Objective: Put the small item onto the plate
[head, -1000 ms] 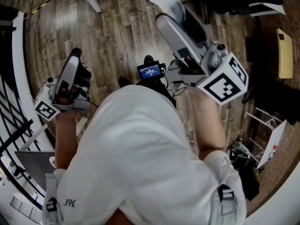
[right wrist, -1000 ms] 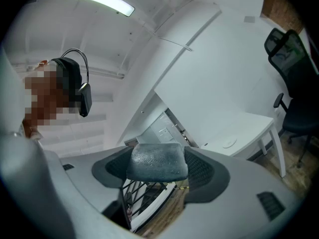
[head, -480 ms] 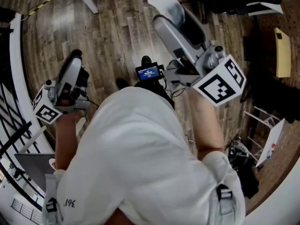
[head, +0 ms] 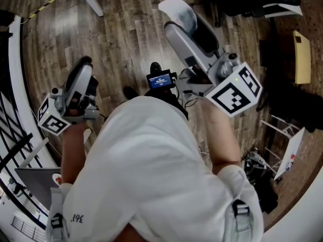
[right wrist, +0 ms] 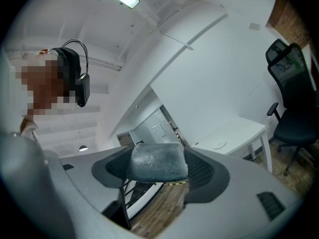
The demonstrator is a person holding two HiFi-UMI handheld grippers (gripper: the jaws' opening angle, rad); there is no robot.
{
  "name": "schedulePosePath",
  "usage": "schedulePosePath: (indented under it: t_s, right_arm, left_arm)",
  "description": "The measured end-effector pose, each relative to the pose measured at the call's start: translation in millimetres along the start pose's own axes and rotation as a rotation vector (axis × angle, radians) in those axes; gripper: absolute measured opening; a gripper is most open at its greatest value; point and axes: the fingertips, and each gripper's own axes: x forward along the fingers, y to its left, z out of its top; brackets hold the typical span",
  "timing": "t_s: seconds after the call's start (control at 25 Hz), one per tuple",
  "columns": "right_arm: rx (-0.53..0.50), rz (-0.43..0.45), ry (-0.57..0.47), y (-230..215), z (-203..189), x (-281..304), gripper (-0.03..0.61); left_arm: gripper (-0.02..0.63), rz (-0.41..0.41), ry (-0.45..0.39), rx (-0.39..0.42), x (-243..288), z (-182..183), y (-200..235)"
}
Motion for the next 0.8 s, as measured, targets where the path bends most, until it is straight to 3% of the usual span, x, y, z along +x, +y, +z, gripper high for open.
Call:
schedulePosePath:
  t_s: [0.4, 0.8]
  right_arm:
    - [0.023, -0.037, 0.017, -16.2, -1.1, -8.7, 0.313]
    - [0.081, -0.044, 0.000, -139.6, 56.7, 6.7, 0.313]
  left_arm:
    - [0.103, 0.018, 0.001, -0.081, 5.8, -17.1, 12.4]
    - [0.103, 0.049, 0.035, -0.068, 133.3, -12.7, 57.7]
